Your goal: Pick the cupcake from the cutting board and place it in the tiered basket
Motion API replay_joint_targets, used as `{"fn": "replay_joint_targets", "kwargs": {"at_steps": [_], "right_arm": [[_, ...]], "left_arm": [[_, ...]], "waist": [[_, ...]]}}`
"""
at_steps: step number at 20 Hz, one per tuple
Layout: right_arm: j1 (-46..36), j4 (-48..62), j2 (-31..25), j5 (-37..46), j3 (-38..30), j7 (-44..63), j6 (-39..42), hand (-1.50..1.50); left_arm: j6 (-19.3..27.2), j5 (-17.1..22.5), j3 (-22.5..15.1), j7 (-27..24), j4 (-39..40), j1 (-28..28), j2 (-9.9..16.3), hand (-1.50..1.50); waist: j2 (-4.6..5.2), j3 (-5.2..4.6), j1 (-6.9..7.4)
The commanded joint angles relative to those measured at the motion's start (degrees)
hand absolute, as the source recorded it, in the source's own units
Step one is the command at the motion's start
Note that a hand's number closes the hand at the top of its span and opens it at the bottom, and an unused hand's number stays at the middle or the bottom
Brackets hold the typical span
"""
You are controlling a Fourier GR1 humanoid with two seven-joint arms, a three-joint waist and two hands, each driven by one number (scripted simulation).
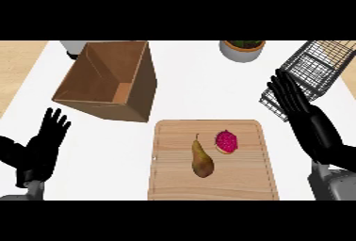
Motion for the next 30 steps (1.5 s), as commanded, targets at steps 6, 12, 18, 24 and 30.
{"fn": "replay_joint_targets", "kwargs": {"at_steps": [6, 12, 18, 24, 30], "right_arm": [[-11.62, 11.20, 5.11, -24.99, -1.89, -0.25, 20.39, 1.50], [-10.86, 25.13, 5.80, -36.79, 0.19, 10.75, 32.14, -1.50], [-17.66, 36.16, -7.35, -47.14, -5.15, 11.92, 57.66, -1.50], [-25.53, 28.56, -20.36, -31.96, -9.50, 10.32, 63.27, -1.50], [-31.12, 10.77, -23.97, -16.92, -10.38, 9.34, 61.99, -1.50]], "left_arm": [[1.77, -10.43, -6.72, -4.97, -8.04, -10.45, 0.70, 0.00], [3.59, -12.33, -11.31, -3.72, -7.31, -11.43, -3.96, 0.00], [7.00, -15.52, -13.54, -1.32, -7.91, -12.43, -6.12, 0.00], [7.55, -15.97, -13.18, -1.58, -5.52, -12.48, -6.66, 0.00], [8.26, -16.72, -13.70, -1.34, -6.22, -11.54, -6.93, 0.00]], "waist": [[3.37, -1.25, 4.55], [4.33, -1.36, 5.06], [3.16, -1.63, 3.75], [2.85, -1.69, 2.91], [1.94, -1.72, 2.40]]}}
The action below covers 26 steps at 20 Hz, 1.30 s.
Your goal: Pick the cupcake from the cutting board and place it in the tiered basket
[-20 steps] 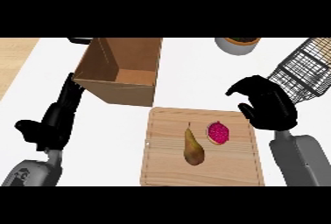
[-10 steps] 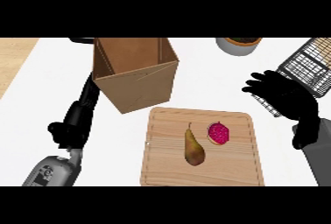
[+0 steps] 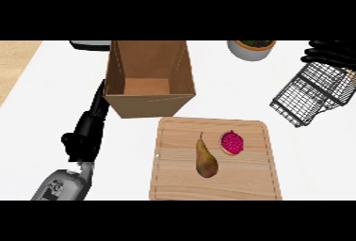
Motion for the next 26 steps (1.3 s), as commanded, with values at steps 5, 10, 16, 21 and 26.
{"fn": "replay_joint_targets", "kwargs": {"at_steps": [5, 10, 16, 21, 26], "right_arm": [[-1.62, -20.73, 0.42, 22.89, -0.23, -4.32, 5.41, -1.50], [0.80, -26.36, 3.14, 34.37, 3.82, -7.78, 4.32, -1.50], [2.52, -25.36, 4.94, 47.20, 8.67, -17.47, 0.53, -1.50], [5.69, -27.67, 2.07, 54.06, 13.26, -20.80, -2.14, -1.50], [7.72, -25.72, -3.12, 60.65, 16.21, -27.22, -6.19, -1.50]], "left_arm": [[1.15, -1.10, -0.96, -1.56, -0.26, 2.34, -1.54, 0.00], [0.80, -1.30, 1.36, 1.33, 0.74, -1.72, -1.07, 0.00], [0.21, -2.35, 1.58, 1.23, 0.68, -1.31, -1.94, 0.00], [1.54, -5.15, 0.54, 1.94, 0.63, -0.85, -3.38, 0.00], [-1.46, -3.63, 2.67, 0.80, 1.23, -0.63, -2.64, 0.00]], "waist": [[0.04, -0.07, -0.37], [0.06, -0.22, -0.86], [0.17, -0.24, -0.46], [-0.01, -0.27, -0.85], [0.05, -0.27, -0.87]]}}
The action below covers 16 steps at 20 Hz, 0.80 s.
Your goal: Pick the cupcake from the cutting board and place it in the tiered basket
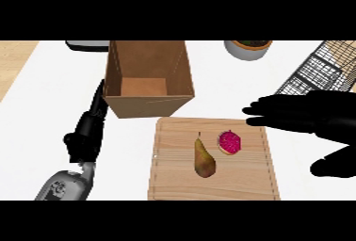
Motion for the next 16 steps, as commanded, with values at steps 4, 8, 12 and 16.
{"fn": "replay_joint_targets", "kwargs": {"at_steps": [4, 8, 12, 16], "right_arm": [[0.57, 3.57, -3.98, 8.80, 4.48, -12.57, -1.28, -1.50], [1.59, 4.12, -2.58, 13.54, 7.56, -12.42, -6.56, -1.50], [0.43, 9.50, -4.28, 17.67, 9.21, -18.45, -11.84, -1.50], [-0.49, 9.15, -4.18, 19.90, 11.14, -19.70, -13.75, -1.50]], "left_arm": [[0.58, -3.05, -1.43, 3.08, -4.29, 1.79, -1.11, 0.00], [-1.36, -2.25, 0.80, 1.79, -3.18, 2.19, -1.31, 0.00], [-0.54, -3.45, 0.09, 2.70, -2.03, 0.97, -3.80, 0.00], [-2.35, -2.94, 3.17, -0.04, 3.16, -1.42, -3.83, 0.00]], "waist": [[-0.12, -0.04, 0.01], [-0.15, -0.07, -0.09], [-0.07, -0.06, -0.01], [-0.04, -0.09, -0.27]]}}
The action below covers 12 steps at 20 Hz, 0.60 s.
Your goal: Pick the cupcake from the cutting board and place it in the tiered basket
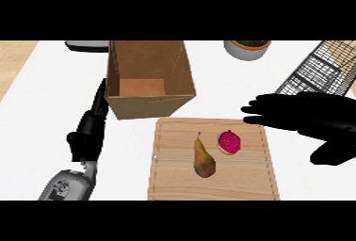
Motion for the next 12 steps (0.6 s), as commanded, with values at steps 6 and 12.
{"fn": "replay_joint_targets", "kwargs": {"at_steps": [6, 12], "right_arm": [[-2.21, 6.09, 0.27, 9.02, 4.39, -14.06, -6.98, -1.50], [-2.64, 8.80, 6.07, 12.73, 1.81, -10.06, -6.83, -1.50]], "left_arm": [[-2.27, -0.38, 1.73, 2.17, -0.09, -1.91, -0.42, 0.00], [-1.12, -4.17, -0.41, 3.98, -5.80, 3.03, -2.71, 0.00]], "waist": [[0.06, -0.03, 0.00], [-0.09, -0.04, -0.07]]}}
